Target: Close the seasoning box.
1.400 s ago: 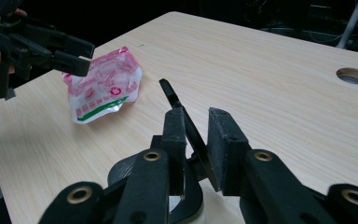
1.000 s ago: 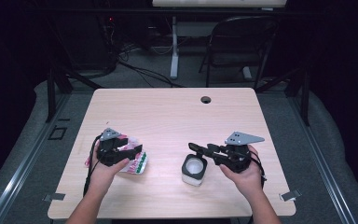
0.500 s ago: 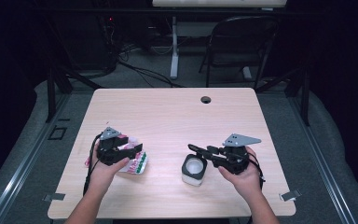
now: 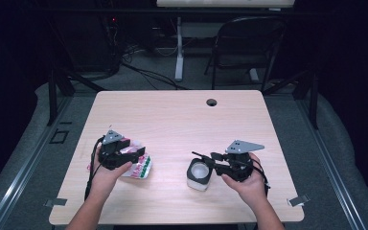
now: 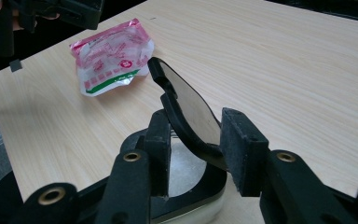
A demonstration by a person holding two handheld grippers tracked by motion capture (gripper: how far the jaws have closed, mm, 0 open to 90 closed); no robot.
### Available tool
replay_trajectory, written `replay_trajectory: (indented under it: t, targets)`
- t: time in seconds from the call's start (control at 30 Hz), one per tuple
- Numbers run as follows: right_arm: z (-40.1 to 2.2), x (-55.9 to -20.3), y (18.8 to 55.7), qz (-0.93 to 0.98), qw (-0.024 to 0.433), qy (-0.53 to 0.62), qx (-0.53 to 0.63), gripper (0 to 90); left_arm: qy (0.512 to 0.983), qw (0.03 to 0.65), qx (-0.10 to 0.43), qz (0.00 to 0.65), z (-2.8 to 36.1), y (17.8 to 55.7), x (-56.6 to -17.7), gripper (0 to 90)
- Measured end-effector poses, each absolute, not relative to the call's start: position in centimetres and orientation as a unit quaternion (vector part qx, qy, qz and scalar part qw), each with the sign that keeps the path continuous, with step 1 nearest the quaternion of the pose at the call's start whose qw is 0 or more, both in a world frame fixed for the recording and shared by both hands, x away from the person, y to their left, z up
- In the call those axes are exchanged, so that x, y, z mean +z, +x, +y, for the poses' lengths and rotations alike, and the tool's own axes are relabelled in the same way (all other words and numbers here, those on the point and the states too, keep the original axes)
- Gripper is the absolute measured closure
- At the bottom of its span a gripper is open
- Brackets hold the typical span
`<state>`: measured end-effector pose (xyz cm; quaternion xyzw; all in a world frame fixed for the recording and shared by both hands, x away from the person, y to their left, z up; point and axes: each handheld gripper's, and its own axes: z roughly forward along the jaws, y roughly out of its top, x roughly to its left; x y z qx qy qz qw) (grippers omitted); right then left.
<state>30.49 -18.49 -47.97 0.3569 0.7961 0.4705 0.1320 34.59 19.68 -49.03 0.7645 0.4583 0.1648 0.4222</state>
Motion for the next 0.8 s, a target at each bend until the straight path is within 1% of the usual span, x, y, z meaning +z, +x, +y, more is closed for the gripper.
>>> replay_trajectory:
  t: [0.13, 0.4, 0.53, 0.67, 0.8]
  targets:
    - [-18.3, -48.1, 30.3, 0.798, 0.130, 0.354, 0.471, 60.6, 0.765, 0.420, 0.169, 0.457, 19.6, 34.6, -49.0, 29.7]
    - [-17.9, -48.6, 30.0, 0.800, 0.132, 0.352, 0.467, 55.1, 0.768, 0.421, 0.160, 0.454, 19.2, 35.0, -49.2, 29.7]
    - [-17.6, -48.9, 29.6, 0.808, 0.143, 0.342, 0.459, 51.8, 0.773, 0.418, 0.162, 0.450, 18.8, 35.1, -49.3, 29.7]
    - [-17.2, -49.0, 29.3, 0.817, 0.157, 0.328, 0.448, 50.7, 0.774, 0.418, 0.162, 0.447, 18.6, 35.1, -49.3, 29.7]
    - [-17.0, -49.1, 29.1, 0.818, 0.159, 0.328, 0.445, 49.5, 0.774, 0.418, 0.161, 0.447, 18.5, 35.2, -49.3, 29.7]
